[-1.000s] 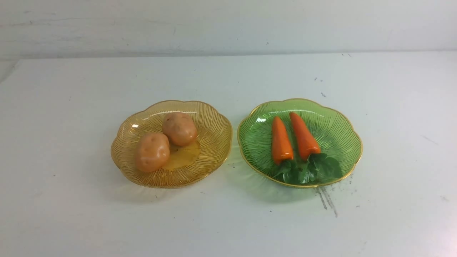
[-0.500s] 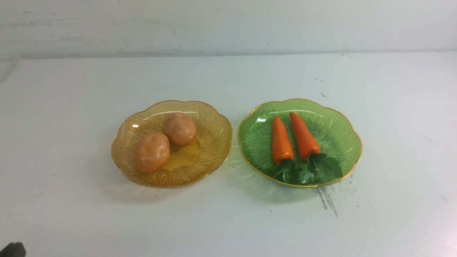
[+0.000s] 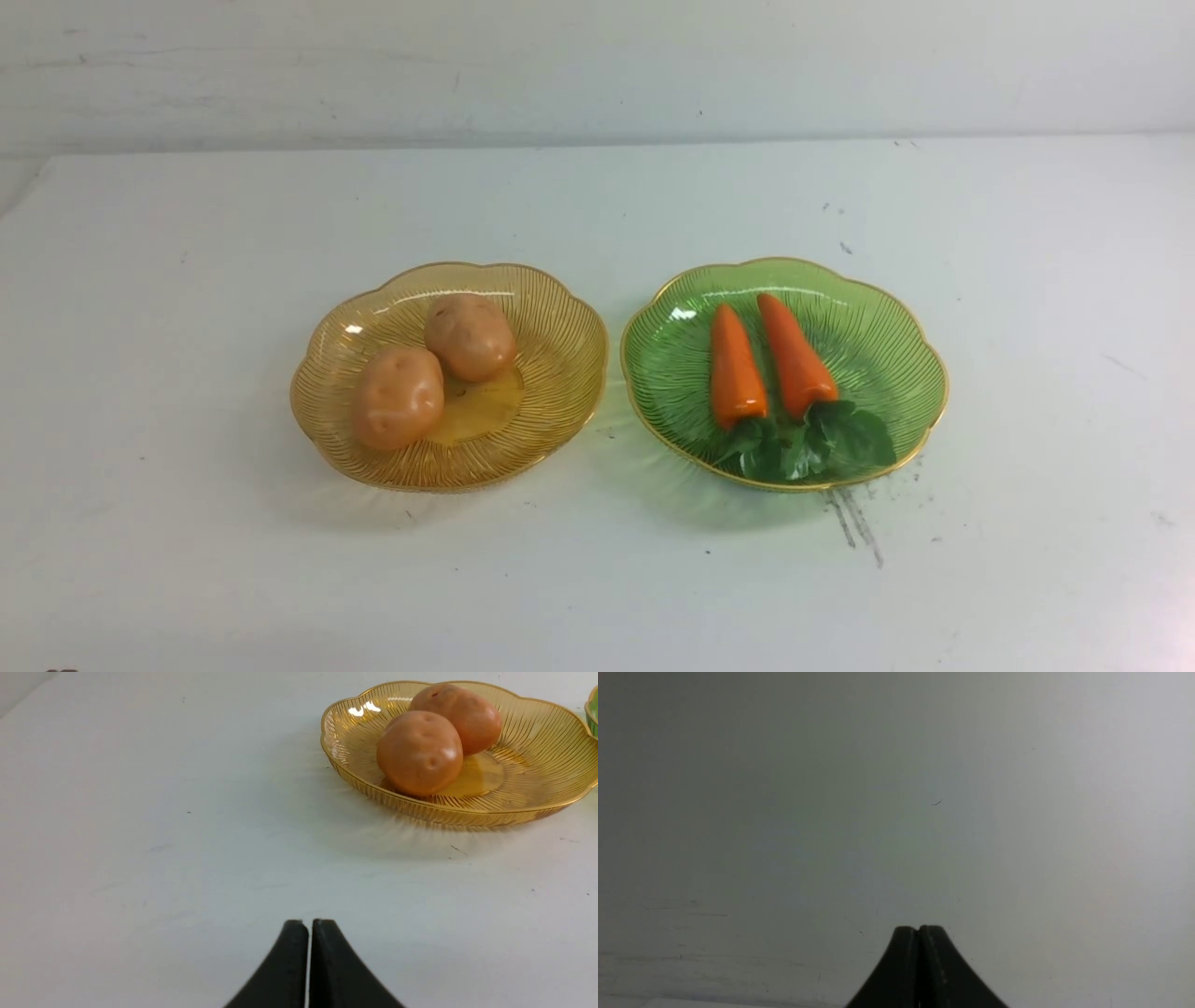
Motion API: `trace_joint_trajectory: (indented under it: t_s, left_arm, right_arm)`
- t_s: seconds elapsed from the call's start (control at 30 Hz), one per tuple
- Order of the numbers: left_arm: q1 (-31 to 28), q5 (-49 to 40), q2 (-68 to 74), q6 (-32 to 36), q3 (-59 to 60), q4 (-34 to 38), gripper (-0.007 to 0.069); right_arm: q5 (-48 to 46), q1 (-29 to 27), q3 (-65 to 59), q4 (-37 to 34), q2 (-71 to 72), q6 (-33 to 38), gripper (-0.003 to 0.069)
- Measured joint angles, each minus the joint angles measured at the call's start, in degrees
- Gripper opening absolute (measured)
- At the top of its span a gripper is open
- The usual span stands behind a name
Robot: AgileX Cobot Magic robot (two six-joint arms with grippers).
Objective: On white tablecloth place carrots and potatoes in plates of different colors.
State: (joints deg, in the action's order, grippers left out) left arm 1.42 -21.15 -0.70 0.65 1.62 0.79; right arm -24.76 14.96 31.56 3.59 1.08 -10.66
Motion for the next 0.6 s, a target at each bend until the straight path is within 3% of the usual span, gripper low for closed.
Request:
trace_joint_trajectory:
  t_s: [0.6]
  left_arm:
    - [0.00,-0.07,0.00,0.18,0.00,-0.07,-0.0003]
  right_arm:
    - [0.00,0.00,0.00,0.52,0.00,0.37,-0.0013]
